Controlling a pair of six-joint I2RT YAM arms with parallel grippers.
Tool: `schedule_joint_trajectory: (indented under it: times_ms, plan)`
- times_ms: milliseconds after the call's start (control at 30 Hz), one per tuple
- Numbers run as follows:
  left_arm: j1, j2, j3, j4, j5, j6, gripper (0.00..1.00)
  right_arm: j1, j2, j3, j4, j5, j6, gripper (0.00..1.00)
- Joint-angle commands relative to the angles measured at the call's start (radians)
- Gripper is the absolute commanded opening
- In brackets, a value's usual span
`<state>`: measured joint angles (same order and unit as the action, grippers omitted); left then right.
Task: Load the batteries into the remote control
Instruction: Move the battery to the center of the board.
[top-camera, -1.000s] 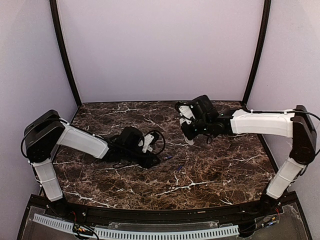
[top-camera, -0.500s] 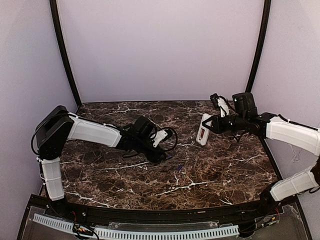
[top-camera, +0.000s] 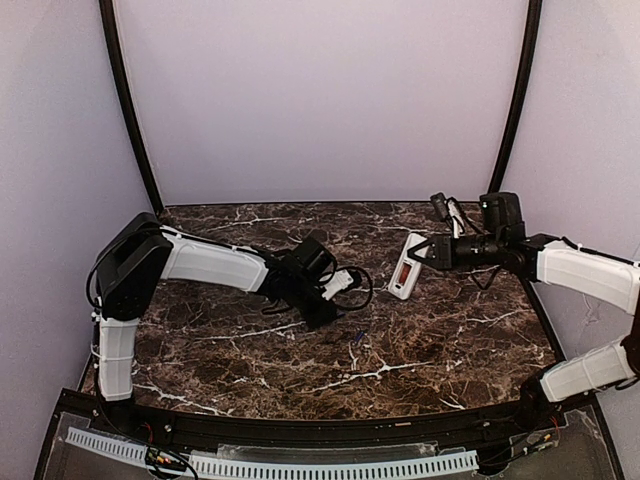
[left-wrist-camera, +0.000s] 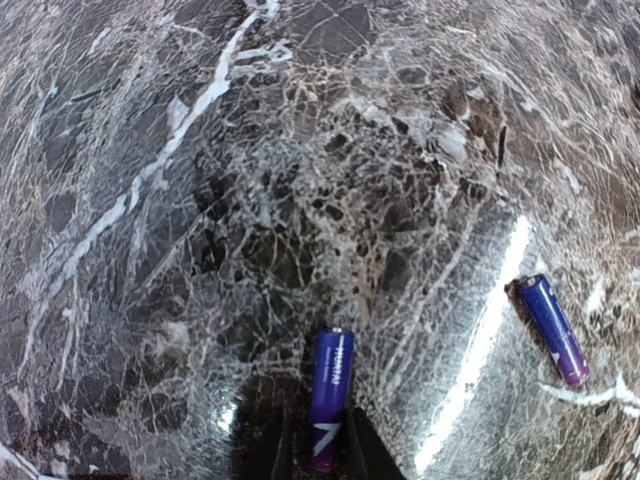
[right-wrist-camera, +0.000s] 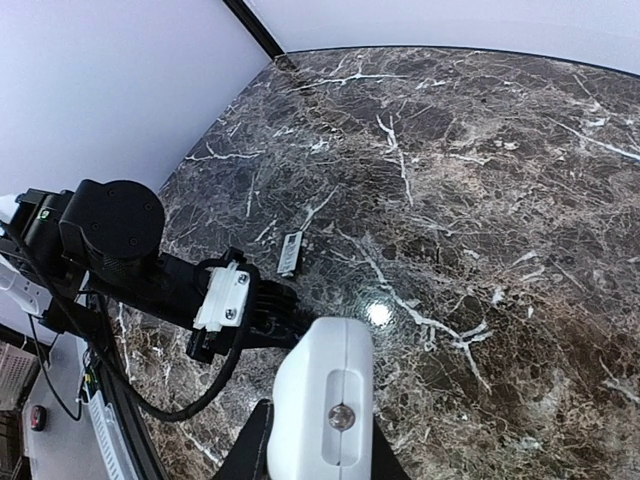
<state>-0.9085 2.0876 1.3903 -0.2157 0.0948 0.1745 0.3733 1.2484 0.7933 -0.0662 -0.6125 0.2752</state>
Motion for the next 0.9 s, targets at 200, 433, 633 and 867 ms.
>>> schedule_joint_trajectory:
  times_ms: [200, 433, 633, 867]
  plan:
    - [-0.035, -0.004, 0.013, -0.163, -0.070, 0.008, 0.04, -0.034, 0.002, -0.040, 0.112, -0.113, 0.060, 0.00]
    - [-0.050, -0.071, -0.060, -0.197, -0.107, -0.050, 0.01, -0.039, 0.000, -0.062, 0.133, -0.128, 0.073, 0.00]
    - [-0.055, -0.106, -0.076, -0.225, -0.110, -0.079, 0.12, -0.042, -0.001, -0.071, 0.148, -0.141, 0.076, 0.00]
    - [-0.057, -0.119, -0.047, -0.246, -0.101, -0.082, 0.31, -0.064, -0.010, -0.098, 0.195, -0.181, 0.085, 0.00]
